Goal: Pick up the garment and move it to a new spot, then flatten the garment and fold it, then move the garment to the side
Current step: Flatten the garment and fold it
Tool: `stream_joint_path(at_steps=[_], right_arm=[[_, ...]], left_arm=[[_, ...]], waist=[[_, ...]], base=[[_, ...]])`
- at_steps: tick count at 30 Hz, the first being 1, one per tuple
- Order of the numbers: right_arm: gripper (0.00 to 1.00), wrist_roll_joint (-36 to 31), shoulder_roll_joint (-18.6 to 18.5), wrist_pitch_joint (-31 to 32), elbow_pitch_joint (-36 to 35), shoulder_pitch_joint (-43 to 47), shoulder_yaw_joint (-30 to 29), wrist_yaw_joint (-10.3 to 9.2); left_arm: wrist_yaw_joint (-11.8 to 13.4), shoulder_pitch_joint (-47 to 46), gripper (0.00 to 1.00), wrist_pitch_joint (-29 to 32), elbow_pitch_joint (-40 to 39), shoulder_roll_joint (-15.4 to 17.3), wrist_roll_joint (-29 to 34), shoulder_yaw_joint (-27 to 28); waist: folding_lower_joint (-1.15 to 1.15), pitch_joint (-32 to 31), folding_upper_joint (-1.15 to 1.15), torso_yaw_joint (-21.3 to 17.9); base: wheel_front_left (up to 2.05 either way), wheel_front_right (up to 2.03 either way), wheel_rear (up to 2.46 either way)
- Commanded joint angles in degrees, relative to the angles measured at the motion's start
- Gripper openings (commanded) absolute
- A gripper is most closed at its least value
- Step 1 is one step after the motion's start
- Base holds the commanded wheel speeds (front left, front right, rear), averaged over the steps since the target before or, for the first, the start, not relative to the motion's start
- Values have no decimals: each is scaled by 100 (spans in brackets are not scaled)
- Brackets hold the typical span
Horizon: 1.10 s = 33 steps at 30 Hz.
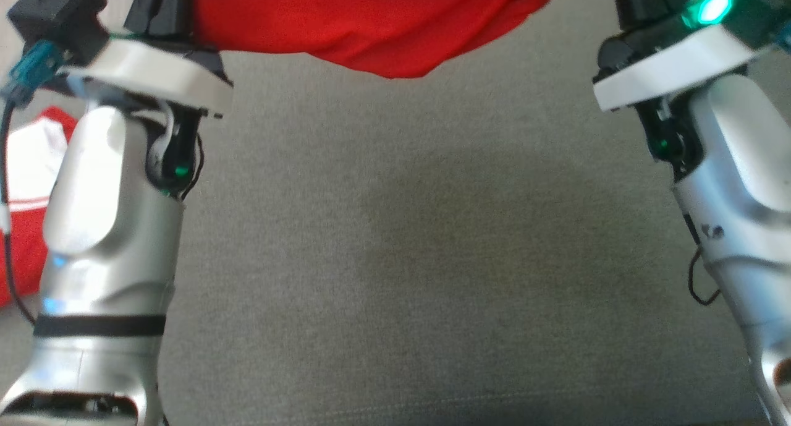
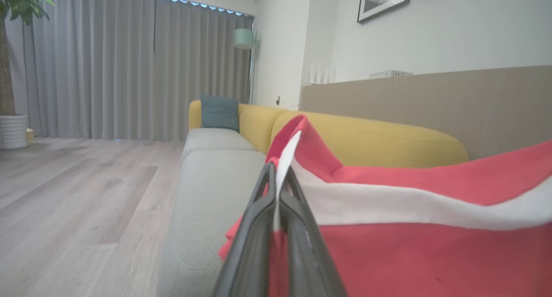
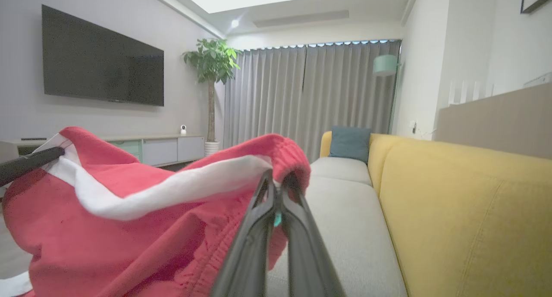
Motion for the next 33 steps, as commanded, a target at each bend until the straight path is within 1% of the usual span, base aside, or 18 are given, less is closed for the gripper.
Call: stream_joint_path(at_steps=[1,7,13,14,15,16,17,18,19,20,21,23,24,25,26,27,29,33], right_arm=[[0,53,47,30,-53,-239,112,-5],[0,155,382,-76,670,-577,407,-5],[0,299,679,-108,1087,-169,621,-5],[0,313,701,-108,1090,-55,649,-5],[0,325,720,-109,1083,69,673,-5],[0,332,730,-109,1080,201,715,-5],[0,344,738,-110,1078,333,753,-5],[0,352,740,-110,1072,462,790,-5],[0,365,741,-110,1067,590,827,-5],[0,384,743,-110,1057,713,851,-5],[0,404,749,-110,1047,832,877,-5],[0,450,755,-111,1030,1055,908,-5],[11,475,759,-111,1029,1156,917,-5],[38,503,761,-111,1026,1247,896,-5],[80,520,765,-111,1020,1334,850,-5],[100,528,777,-111,1013,1422,798,-5],[100,538,789,-111,1007,1507,738,-5],[100,432,800,-111,901,1824,342,-5]], left_arm=[[15,-355,0,13,-61,154,-20,104],[8,-577,0,-96,780,-72,-185,36],[7,53,0,-116,1272,-336,-223,98],[7,213,4,-116,1322,-368,-214,95],[8,372,22,-116,1390,-395,-236,107],[19,514,37,-117,1436,-414,-237,114],[42,650,49,-117,1481,-427,-235,120],[56,779,67,-117,1521,-437,-247,128],[72,892,78,-117,1546,-443,-235,118],[91,993,93,-117,1556,-447,-268,137],[103,1085,100,-117,1561,-449,-336,144],[161,1244,100,-117,1510,-451,-440,124],[193,1314,100,-117,1457,-452,-458,112],[242,1383,100,-117,1398,-452,-461,115],[289,1453,100,-118,1329,-452,-469,122],[342,1521,100,-118,1238,-453,-460,130],[402,1595,100,-118,1139,-453,-434,139],[706,1961,100,-118,628,-453,-282,257]], waist=[[0,312,0,73],[0,670,0,67],[0,768,0,10],[0,788,0,-3],[0,808,0,-23],[0,821,0,-36],[0,831,0,-52],[0,835,0,-68],[0,837,0,-79],[0,837,0,-91],[0,830,0,-107],[0,802,0,-129],[0,783,0,-137],[0,759,0,-138],[0,729,0,-136],[0,698,0,-134],[0,662,0,-131],[0,489,0,-113]], base=[[0,0,0],[0,0,0],[0,0,0],[0,0,0],[0,0,0],[0,0,0],[0,0,0],[0,0,0],[0,0,0],[0,0,0],[0,0,0],[0,0,0],[0,0,0],[0,0,0],[0,0,0],[0,0,0],[0,0,0],[0,0,0]])
